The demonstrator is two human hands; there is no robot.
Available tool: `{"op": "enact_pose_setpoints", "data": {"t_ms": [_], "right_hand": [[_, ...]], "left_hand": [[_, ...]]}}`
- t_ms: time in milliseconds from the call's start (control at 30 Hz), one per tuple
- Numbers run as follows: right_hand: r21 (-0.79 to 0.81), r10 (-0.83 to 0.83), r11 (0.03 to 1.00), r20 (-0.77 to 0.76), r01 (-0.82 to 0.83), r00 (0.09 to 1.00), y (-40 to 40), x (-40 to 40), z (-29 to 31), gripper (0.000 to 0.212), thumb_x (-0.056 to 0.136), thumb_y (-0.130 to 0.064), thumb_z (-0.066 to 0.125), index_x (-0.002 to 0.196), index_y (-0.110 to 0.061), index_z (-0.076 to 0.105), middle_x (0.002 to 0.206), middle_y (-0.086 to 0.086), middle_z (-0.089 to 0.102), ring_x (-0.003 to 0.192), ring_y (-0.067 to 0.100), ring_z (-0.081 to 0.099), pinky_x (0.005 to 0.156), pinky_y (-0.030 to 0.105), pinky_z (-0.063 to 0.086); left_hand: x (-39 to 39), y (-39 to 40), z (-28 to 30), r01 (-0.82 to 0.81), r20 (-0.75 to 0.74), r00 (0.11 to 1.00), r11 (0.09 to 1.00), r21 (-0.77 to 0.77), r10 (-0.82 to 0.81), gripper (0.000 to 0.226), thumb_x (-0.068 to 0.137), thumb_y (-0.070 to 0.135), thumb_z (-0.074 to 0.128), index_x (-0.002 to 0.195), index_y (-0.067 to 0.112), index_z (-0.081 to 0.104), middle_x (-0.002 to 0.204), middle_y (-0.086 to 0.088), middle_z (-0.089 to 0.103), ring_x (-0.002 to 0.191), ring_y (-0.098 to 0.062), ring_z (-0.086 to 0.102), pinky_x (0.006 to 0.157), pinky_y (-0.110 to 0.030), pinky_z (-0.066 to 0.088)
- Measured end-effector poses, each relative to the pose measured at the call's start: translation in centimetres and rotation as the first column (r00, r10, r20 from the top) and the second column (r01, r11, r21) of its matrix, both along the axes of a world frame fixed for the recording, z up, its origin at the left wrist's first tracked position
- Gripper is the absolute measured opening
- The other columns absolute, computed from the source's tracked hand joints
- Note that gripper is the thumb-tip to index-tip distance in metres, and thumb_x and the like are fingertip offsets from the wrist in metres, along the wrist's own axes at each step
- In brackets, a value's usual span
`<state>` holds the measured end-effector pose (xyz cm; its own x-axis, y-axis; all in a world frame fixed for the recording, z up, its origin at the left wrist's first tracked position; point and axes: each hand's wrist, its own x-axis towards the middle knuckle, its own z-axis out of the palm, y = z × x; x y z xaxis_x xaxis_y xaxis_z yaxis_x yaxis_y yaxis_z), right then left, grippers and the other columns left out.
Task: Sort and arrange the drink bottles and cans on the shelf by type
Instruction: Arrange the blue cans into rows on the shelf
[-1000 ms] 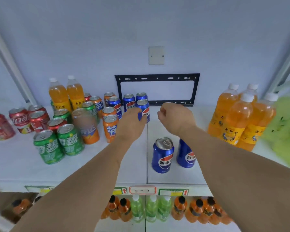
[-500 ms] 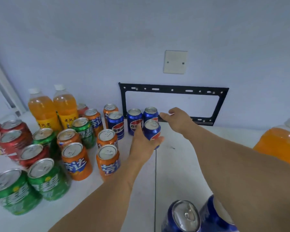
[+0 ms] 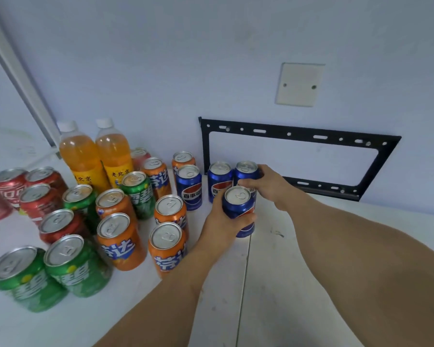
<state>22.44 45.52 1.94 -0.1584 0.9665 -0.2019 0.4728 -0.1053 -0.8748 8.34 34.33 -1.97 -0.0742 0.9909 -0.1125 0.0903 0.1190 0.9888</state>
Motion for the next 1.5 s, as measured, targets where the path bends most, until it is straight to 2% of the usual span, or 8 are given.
{"op": "enact_pose_setpoints", "data": {"t_ms": [200, 400, 567, 800, 967, 1233, 1400, 1500], "right_hand": [[-0.016, -0.12, 0.993, -0.099, 0.119, 0.988, -2.2, 2.2, 1.2, 0.055, 0.079, -0.038, 0.078, 0.122, -0.017, 0.052, 0.11, 0.001, 0.066, 0.099, 0.018, 0.064, 0.086, 0.037, 0.054], [-0.029, -0.265, 0.964, -0.253, 0.266, 0.931, -6.8, 6.3, 3.2, 0.05, 0.082, -0.032, 0.077, 0.122, -0.015, 0.054, 0.111, 0.005, 0.067, 0.098, 0.02, 0.066, 0.079, 0.034, 0.057], [0.006, -0.325, 0.937, -0.344, 0.348, 0.881, -11.2, 8.9, 4.7, 0.046, 0.082, -0.031, 0.078, 0.121, -0.019, 0.057, 0.111, 0.005, 0.069, 0.1, 0.022, 0.068, 0.082, 0.04, 0.059], [0.013, -0.29, 0.947, -0.388, 0.32, 0.875, -17.4, 10.5, 4.5, 0.036, 0.081, -0.026, 0.078, 0.112, -0.021, 0.06, 0.109, 0.005, 0.07, 0.097, 0.022, 0.07, 0.079, 0.038, 0.06], [0.014, -0.271, 0.955, -0.359, 0.296, 0.893, -21.0, 10.5, 2.3, 0.045, 0.079, -0.023, 0.081, 0.118, -0.018, 0.06, 0.109, 0.004, 0.069, 0.095, 0.022, 0.07, 0.081, 0.039, 0.06], [0.043, -0.252, 0.962, -0.251, 0.271, 0.934, -23.7, 10.8, 0.9, 0.051, 0.08, -0.021, 0.079, 0.124, -0.025, 0.053, 0.116, 0.0, 0.064, 0.1, 0.018, 0.063, 0.087, 0.037, 0.055], [0.008, -0.239, 0.969, -0.234, 0.248, 0.942, -24.6, 11.2, 0.7, 0.057, 0.08, -0.017, 0.078, 0.128, -0.027, 0.049, 0.116, -0.001, 0.062, 0.097, 0.015, 0.061, 0.073, 0.028, 0.052], [-0.046, -0.229, 0.973, -0.209, 0.224, 0.951, -25.3, 11.0, 1.1, 0.058, 0.079, -0.011, 0.077, 0.126, -0.03, 0.047, 0.11, -0.004, 0.061, 0.092, 0.015, 0.061, 0.063, 0.025, 0.049]], "left_hand": [[-0.6, -1.2, 0.6, 0.008, 0.094, 0.996, 1.0, -0.009, -0.007, 0.064, 0.079, 0.027, 0.081, 0.13, 0.037, 0.043, 0.117, 0.019, 0.058, 0.107, -0.003, 0.057, 0.089, -0.026, 0.049], [0.1, -3.3, 1.6, 0.115, 0.18, 0.978, 0.992, -0.048, -0.105, 0.044, 0.082, 0.028, 0.077, 0.118, 0.035, 0.052, 0.117, 0.009, 0.064, 0.102, -0.009, 0.064, 0.074, -0.025, 0.052], [1.4, -5.8, 3.0, 0.241, 0.128, 0.963, 0.97, -0.004, -0.239, 0.029, 0.086, 0.021, 0.074, 0.107, 0.031, 0.056, 0.103, 0.008, 0.069, 0.079, 0.0, 0.07, 0.056, -0.012, 0.051], [1.7, -9.8, 5.2, 0.229, 0.078, 0.97, 0.973, 0.02, -0.23, 0.034, 0.085, 0.023, 0.074, 0.114, 0.029, 0.057, 0.11, 0.004, 0.069, 0.097, -0.012, 0.068, 0.074, -0.025, 0.053], [1.5, -12.0, 6.0, 0.171, 0.062, 0.983, 0.984, 0.042, -0.174, 0.035, 0.083, 0.021, 0.075, 0.11, 0.031, 0.055, 0.109, 0.007, 0.068, 0.097, -0.009, 0.066, 0.071, -0.024, 0.05], [0.8, -13.3, 5.9, 0.153, 0.059, 0.986, 0.987, 0.044, -0.155, 0.052, 0.082, 0.018, 0.077, 0.126, 0.028, 0.051, 0.12, 0.006, 0.063, 0.11, -0.013, 0.059, 0.078, -0.025, 0.05], [0.7, -12.7, 5.3, 0.158, 0.049, 0.986, 0.987, 0.039, -0.16, 0.063, 0.079, 0.019, 0.08, 0.133, 0.025, 0.049, 0.122, 0.007, 0.061, 0.11, -0.014, 0.059, 0.087, -0.032, 0.052], [1.0, -12.6, 5.0, 0.166, 0.041, 0.985, 0.985, 0.051, -0.169, 0.057, 0.078, 0.018, 0.08, 0.127, 0.026, 0.052, 0.118, 0.008, 0.063, 0.107, -0.012, 0.06, 0.082, -0.028, 0.05]]}}
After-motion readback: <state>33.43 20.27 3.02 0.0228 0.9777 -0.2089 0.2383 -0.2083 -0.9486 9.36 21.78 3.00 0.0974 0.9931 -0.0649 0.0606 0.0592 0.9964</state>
